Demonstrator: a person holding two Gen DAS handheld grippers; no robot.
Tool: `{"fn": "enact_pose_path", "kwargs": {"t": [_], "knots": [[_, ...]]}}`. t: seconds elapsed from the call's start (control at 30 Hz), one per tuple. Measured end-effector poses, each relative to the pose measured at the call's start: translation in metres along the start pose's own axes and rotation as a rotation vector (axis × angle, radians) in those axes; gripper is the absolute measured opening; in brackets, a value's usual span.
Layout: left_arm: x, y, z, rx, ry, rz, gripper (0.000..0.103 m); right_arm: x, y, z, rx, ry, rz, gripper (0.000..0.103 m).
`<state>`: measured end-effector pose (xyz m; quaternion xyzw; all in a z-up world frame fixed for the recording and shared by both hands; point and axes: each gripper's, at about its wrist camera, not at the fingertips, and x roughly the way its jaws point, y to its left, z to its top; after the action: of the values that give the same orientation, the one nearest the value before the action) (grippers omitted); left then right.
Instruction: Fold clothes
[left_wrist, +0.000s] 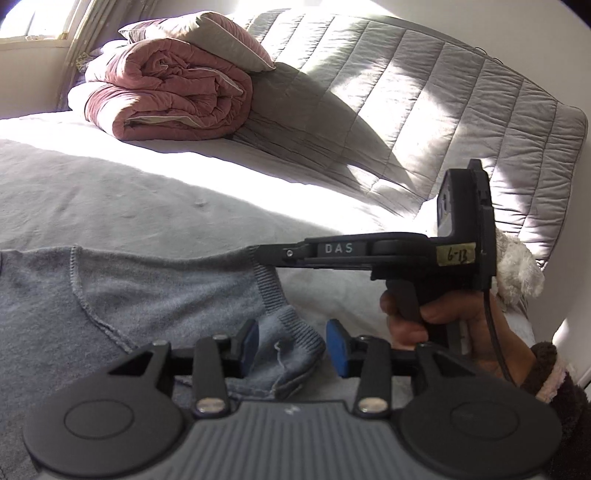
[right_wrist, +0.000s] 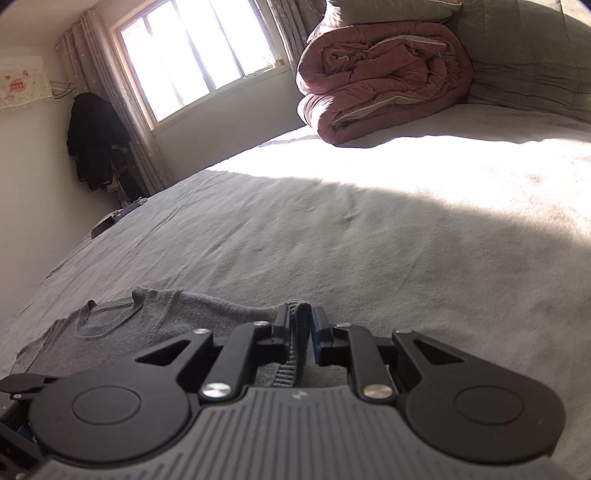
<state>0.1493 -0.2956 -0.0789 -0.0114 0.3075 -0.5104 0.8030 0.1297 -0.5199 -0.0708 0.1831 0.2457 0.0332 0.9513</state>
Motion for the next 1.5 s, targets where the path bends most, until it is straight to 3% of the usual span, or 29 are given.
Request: {"fn": "enact_pose_path", "kwargs": {"t": [0.1,0.4,0.47,0.53,0.63,0.77,0.9,1.0,1.27,1.33,1.43,1.5], "knots": [[0.009,0.007,-0.012,-0.037,0.045,-0.005,0.043,0.002,0.009,-0.002,-0.038,0.004,0.013,0.017],[0.025,-0.030,-0.013,0.074,0.078,-0.116,0.058,-0.008,0.008,-0.001,-0.051,-0.037,0.010,0.018],[0.020,-0.035,-0.010,0.076,0.078,-0.174,0.057,-0.010,0.004,0.000,-0.055,-0.051,-0.017,0.030],[0.009,-0.035,-0.007,0.088,0.043,-0.176,0.058,-0.009,0.005,0.000,-0.074,-0.042,-0.021,0.034],[-0.006,-0.028,-0.001,0.125,-0.006,-0.069,0.058,-0.009,0.013,-0.001,-0.094,-0.039,0.031,0.034],[-0.020,0.003,0.007,0.148,-0.040,0.199,0.056,-0.006,0.027,-0.004,-0.123,-0.019,0.108,0.034],[-0.021,0.050,0.018,0.120,-0.041,0.386,0.056,0.004,0.038,-0.011,-0.174,0.029,0.130,0.034],[-0.014,0.082,0.022,0.097,-0.023,0.461,0.055,0.012,0.042,-0.016,-0.210,0.071,0.123,0.034],[0.013,0.144,0.050,0.027,-0.006,0.534,0.053,0.020,0.040,-0.022,-0.214,0.125,0.104,0.034],[0.020,0.158,0.058,0.013,-0.015,0.582,0.053,0.020,0.040,-0.022,-0.212,0.126,0.102,0.034],[0.014,0.172,0.067,-0.085,-0.053,0.632,0.049,0.020,0.041,-0.022,-0.215,0.124,0.098,0.034],[0.000,0.171,0.065,-0.153,-0.096,0.622,0.048,0.019,0.041,-0.021,-0.215,0.120,0.098,0.034]]}}
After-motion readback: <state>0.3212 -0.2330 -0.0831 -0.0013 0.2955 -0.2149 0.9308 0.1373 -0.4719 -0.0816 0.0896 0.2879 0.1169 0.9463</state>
